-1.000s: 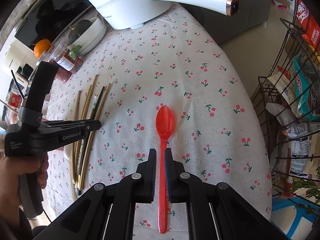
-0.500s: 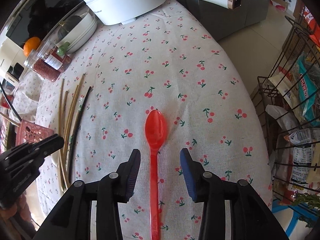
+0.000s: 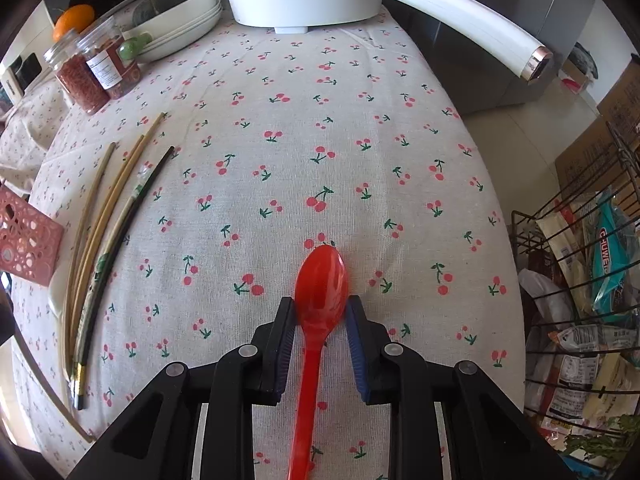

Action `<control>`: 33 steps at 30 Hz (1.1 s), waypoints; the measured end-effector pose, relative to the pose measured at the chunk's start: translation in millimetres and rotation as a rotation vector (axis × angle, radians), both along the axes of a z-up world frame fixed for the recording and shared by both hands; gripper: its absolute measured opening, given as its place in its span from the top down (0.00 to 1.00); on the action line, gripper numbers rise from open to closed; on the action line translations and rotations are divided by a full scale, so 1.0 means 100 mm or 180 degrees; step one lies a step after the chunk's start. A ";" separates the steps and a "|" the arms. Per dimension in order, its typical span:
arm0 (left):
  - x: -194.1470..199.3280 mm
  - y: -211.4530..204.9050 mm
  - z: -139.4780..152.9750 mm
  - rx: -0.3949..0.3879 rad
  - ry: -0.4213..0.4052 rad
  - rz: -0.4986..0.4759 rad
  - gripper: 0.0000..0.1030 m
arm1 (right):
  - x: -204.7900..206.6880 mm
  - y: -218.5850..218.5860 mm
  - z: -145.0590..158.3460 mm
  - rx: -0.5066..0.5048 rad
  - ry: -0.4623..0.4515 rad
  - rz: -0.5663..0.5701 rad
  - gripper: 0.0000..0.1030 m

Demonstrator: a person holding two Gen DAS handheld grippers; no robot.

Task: Organize utensils
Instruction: 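Grasp another wooden chopstick with the left tool while the right tool lifts the red spoon, then place the wooden chopstick into the pink basket with the left tool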

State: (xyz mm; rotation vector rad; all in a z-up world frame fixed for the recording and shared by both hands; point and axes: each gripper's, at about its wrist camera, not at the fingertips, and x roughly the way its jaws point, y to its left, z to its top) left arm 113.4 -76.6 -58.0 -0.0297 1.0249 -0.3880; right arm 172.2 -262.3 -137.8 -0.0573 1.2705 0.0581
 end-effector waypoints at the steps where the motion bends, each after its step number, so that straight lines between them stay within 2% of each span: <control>1: -0.05 0.03 0.05 -0.0009 -0.0061 -0.0006 0.92 | -0.02 -0.02 0.02 0.0041 -0.0030 -0.0019 0.75; 6: -0.22 0.19 0.26 -0.0107 -0.0283 -0.0052 0.92 | -0.18 -0.09 0.39 0.0328 -0.0388 -0.0083 0.75; 11: -0.37 0.36 0.55 -0.0232 -0.0609 -0.0018 0.92 | -0.40 -0.03 0.79 0.0474 -0.0831 -0.0013 0.75; 21: -0.47 0.78 1.04 -0.0431 -0.1283 0.0309 0.92 | -0.69 0.36 1.42 0.0676 -0.1549 0.0139 0.75; 28: -0.47 1.16 1.20 -0.0419 -0.1573 0.0675 0.92 | -0.79 0.66 1.63 0.0818 -0.1775 0.0300 0.75; 33: -0.36 1.38 1.07 -0.0253 -0.1622 0.0931 0.92 | -0.79 0.85 1.67 0.0867 -0.1861 0.0403 0.75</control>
